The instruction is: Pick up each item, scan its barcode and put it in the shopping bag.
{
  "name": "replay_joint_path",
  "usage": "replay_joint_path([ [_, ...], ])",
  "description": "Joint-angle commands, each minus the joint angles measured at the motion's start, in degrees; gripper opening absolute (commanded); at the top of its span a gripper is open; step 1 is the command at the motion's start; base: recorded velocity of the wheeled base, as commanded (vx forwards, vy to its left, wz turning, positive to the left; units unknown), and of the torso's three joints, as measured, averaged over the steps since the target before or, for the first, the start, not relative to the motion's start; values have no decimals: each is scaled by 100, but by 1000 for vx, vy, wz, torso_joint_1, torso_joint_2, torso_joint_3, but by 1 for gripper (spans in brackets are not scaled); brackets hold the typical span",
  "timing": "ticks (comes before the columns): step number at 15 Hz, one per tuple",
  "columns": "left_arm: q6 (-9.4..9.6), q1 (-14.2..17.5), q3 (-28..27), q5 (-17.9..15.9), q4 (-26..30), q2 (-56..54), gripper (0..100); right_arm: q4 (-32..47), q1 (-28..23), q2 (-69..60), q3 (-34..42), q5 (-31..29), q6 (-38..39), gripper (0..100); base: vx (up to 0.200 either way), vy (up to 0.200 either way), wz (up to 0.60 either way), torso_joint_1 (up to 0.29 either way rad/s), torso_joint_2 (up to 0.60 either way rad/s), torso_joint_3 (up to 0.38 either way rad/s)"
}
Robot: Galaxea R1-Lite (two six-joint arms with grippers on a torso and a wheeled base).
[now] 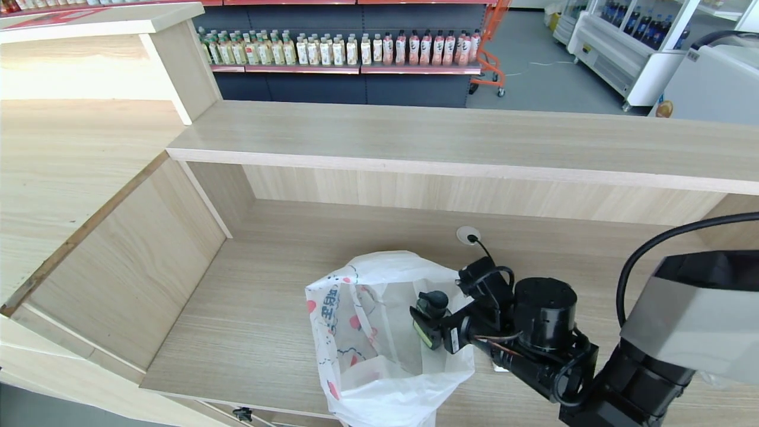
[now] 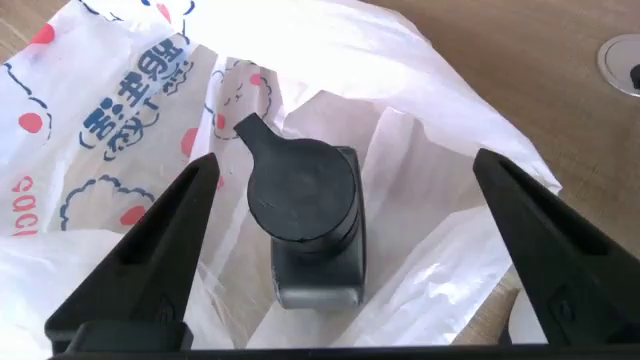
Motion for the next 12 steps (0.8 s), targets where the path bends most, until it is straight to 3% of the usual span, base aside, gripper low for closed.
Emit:
replay_joint_path([
  [1, -3, 0, 0, 2, -1, -2, 100, 954, 44, -1508, 73, -10, 3, 100, 0, 0, 0, 0, 0, 0],
  [3, -3, 0, 0, 2, -1, -2, 100, 1930, 44, -2747, 213, -151, -32, 100, 0, 0, 0, 0, 0, 0],
  [5, -3, 0, 0, 2, -1, -2, 100, 3134, 131, -4329, 477, -1214, -138, 100, 0, 0, 0, 0, 0, 0],
  [8, -3, 0, 0, 2, -1, -2, 100, 5858, 228, -6553, 723, -2172, -129, 100, 0, 0, 0, 0, 0, 0],
  [12, -3, 0, 0, 2, -1, -2, 100, 7853, 158, -8258, 530, -2330, -129, 100, 0, 0, 0, 0, 0, 0],
])
